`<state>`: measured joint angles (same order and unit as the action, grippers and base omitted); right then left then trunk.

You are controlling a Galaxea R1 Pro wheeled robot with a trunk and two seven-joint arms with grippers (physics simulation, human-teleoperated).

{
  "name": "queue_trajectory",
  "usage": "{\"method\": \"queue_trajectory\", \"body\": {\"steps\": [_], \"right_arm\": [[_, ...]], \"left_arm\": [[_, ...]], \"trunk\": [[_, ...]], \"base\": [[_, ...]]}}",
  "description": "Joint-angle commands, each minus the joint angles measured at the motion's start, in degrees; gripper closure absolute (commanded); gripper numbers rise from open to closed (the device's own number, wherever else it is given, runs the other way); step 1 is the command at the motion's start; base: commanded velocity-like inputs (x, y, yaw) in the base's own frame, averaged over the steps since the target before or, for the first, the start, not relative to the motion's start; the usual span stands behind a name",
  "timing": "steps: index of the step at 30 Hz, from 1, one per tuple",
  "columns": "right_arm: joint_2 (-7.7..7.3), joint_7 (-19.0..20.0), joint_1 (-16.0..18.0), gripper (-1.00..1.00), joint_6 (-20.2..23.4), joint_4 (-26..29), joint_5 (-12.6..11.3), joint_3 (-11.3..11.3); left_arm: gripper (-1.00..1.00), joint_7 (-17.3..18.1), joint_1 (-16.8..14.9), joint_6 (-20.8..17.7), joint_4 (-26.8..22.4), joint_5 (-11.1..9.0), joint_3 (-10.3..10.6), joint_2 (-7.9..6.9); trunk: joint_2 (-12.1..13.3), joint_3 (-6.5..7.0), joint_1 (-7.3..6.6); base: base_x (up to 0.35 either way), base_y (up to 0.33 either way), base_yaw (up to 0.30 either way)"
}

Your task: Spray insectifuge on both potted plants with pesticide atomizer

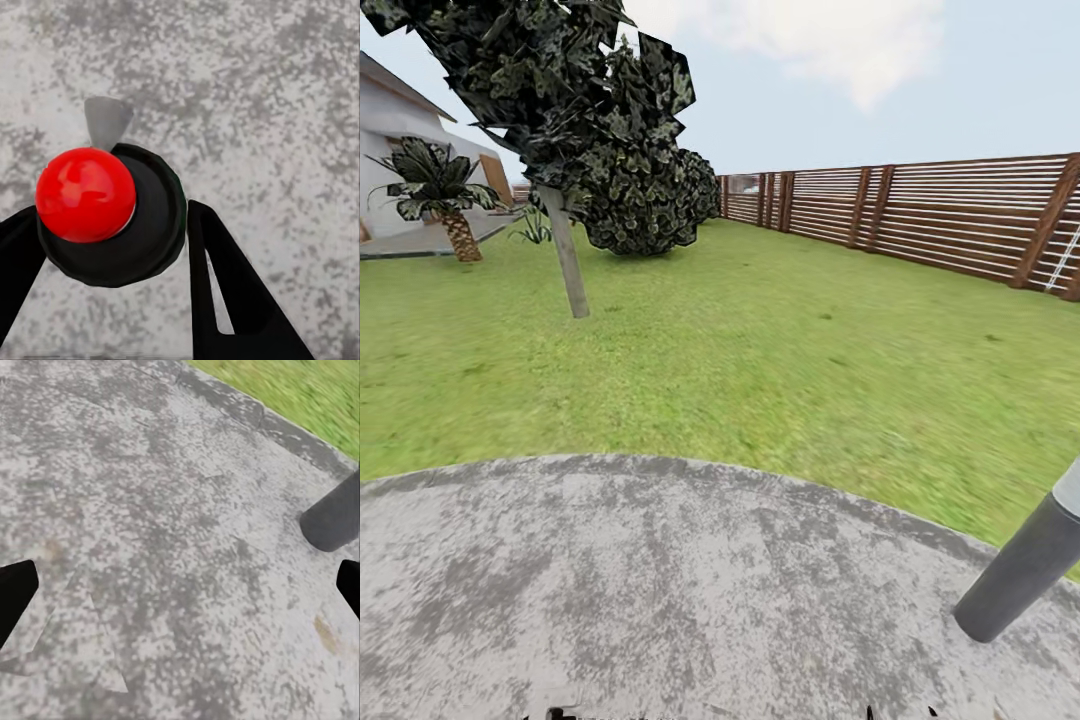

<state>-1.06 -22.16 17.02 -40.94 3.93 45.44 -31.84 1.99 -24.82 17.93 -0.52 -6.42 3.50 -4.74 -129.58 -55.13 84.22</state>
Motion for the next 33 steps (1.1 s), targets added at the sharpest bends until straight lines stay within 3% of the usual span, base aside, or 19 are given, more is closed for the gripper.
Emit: {"method": "queue_trajectory", "body": {"steps": [1,11,23,33], "right_arm": [[-0.02,-0.43,0.03,-1.0,-0.1,-0.07,0.62,-0.24],[-0.26,-0.22,0.04,-1.0,-0.1,-0.2,0.75,-0.19],[-0.05,-0.2,0.03,-1.0,-0.1,-0.2,0.79,-0.15],[0.0,-0.25,0.03,-1.0,-0.1,-0.24,0.79,-0.15]], "left_arm": [[1.0,0.21,-0.05,0.18,0.08,-0.61,0.37,0.0],[1.0,0.21,-0.05,0.18,0.08,-0.61,0.37,0.0],[1.0,0.18,-0.05,0.18,0.08,-0.69,0.37,0.0],[1.0,0.15,-0.05,0.18,0.08,-0.7,0.37,0.0]], "trunk": [[-0.02,-0.05,-0.01],[-0.02,-0.05,-0.01],[-0.02,-0.05,-0.01],[-0.02,-0.05,-0.01]], "base": [[0.002,0.0,0.254],[0.138,0.0,0.041],[0.007,0.0,0.008],[0.0,0.0,0.258]]}}
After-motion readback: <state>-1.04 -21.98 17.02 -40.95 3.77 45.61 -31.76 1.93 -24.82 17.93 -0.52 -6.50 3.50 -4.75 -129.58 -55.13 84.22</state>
